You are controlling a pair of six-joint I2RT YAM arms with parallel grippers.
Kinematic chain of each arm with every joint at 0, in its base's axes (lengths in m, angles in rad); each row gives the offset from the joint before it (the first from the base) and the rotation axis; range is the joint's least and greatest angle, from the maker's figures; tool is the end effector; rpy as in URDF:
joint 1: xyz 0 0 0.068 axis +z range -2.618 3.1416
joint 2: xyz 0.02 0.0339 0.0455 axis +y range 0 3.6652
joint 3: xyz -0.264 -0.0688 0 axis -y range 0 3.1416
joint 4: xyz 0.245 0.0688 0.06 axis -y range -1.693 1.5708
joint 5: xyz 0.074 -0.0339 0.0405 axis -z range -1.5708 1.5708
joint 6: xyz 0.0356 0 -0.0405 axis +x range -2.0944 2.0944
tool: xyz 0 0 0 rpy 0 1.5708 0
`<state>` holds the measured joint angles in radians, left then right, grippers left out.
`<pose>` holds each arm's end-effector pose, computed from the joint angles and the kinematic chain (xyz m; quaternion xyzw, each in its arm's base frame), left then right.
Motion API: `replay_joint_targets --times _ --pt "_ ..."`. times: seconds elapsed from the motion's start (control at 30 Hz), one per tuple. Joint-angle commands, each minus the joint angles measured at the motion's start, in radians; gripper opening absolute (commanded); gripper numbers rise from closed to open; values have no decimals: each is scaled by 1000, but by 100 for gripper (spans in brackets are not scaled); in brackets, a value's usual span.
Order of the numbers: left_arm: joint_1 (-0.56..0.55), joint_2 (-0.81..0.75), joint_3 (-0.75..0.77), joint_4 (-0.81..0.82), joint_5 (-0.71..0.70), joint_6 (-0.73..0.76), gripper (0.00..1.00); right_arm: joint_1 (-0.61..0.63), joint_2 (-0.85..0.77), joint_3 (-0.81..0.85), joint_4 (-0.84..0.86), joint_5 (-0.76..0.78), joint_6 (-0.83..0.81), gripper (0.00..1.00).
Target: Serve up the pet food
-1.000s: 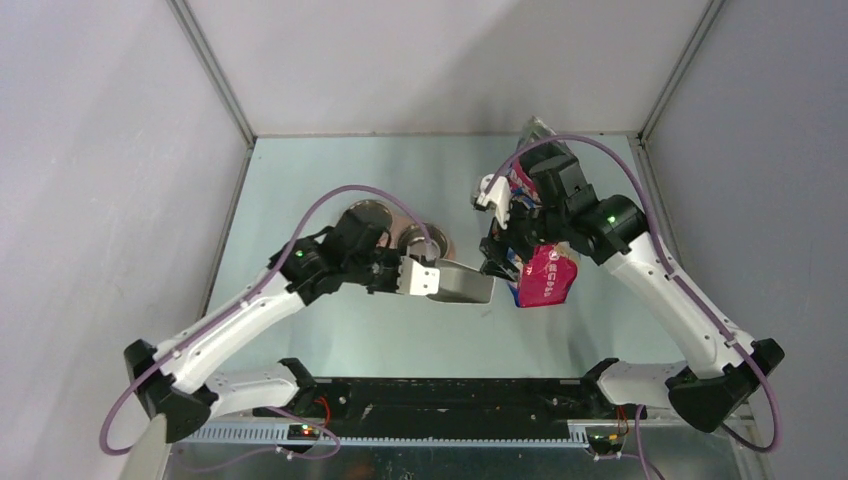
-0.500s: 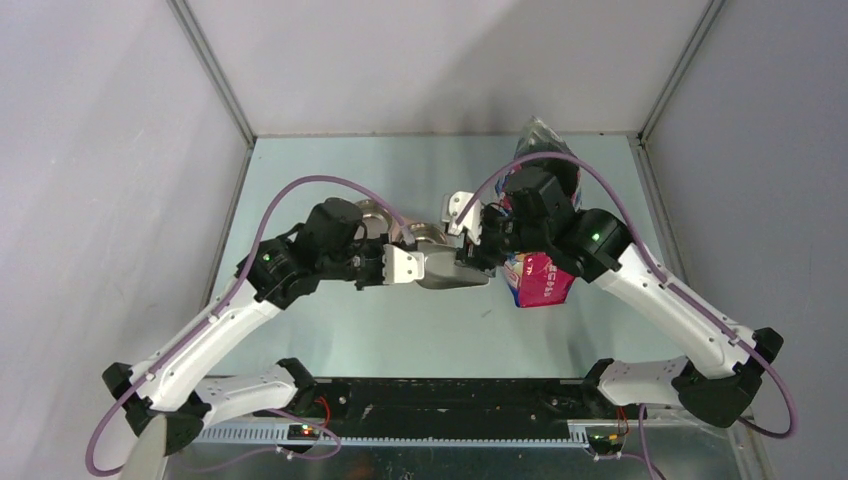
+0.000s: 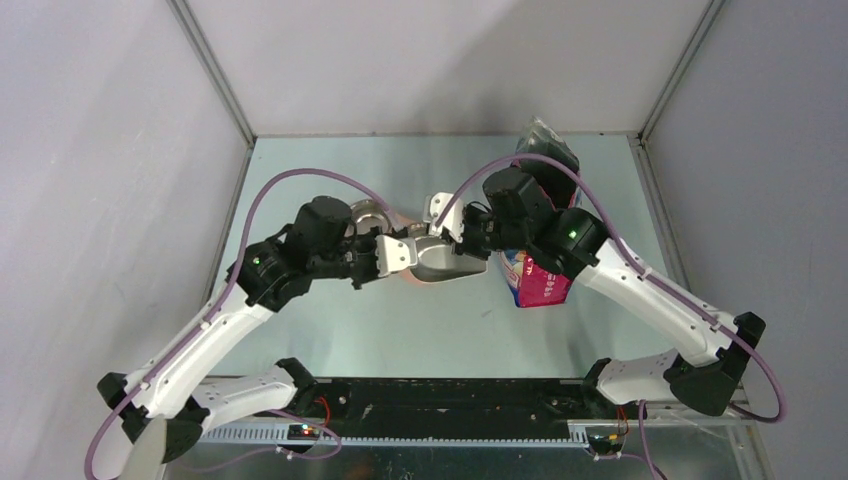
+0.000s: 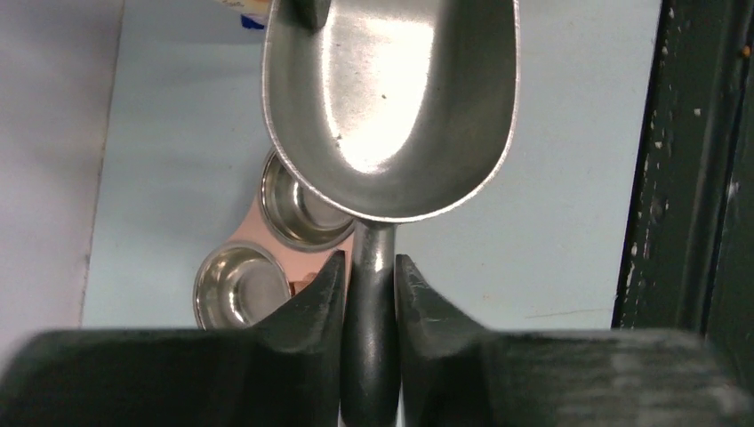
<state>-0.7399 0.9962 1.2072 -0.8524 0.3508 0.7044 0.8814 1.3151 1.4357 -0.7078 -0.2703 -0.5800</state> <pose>0.1318 -0.1369 0.3808 0.6405 0.6088 -0.1638 0.4384 0.1704 0.2216 0.3980 -0.6303 0.6080 0.1877 0.4448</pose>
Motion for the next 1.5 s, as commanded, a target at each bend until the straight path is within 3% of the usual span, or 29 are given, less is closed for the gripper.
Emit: replay_joint_targets --times 0.0,0.03,0.1,0.17,0.3,0.4,0.5,0.53,0.67,0.9,1.07,1.3,1.47 --pt "42 -23 27 220 -58 -209 36 -32 10 21 99 75 78 0" --pt "87 -24 26 248 -74 -320 55 -45 7 22 128 88 102 0" --pt "190 -20 23 328 -25 -527 71 -90 -4 22 154 90 172 0" --pt "300 2 21 393 115 -723 76 -138 -11 22 155 66 250 0" --pt "434 92 0 533 425 -1078 74 -203 -14 16 154 36 340 0" --pt "460 118 -125 883 574 -1435 75 -217 -17 14 160 46 359 0" --pt "461 132 -253 1322 591 -1743 75 -215 -19 15 179 92 401 0" --pt "461 153 -259 1358 592 -1839 74 -215 -17 15 181 100 411 0" --pt "462 166 -253 1317 580 -1827 70 -215 -18 15 171 84 427 0" --pt "470 168 -205 1031 611 -1750 75 -240 -38 15 158 60 445 0" --pt "480 193 -159 824 558 -1622 68 -218 -56 -6 162 15 379 0" --pt "508 213 -198 1045 615 -1773 68 -216 -65 -13 124 -82 313 0" --pt "508 208 -226 1141 646 -1830 58 -217 -57 -17 152 -54 345 0"
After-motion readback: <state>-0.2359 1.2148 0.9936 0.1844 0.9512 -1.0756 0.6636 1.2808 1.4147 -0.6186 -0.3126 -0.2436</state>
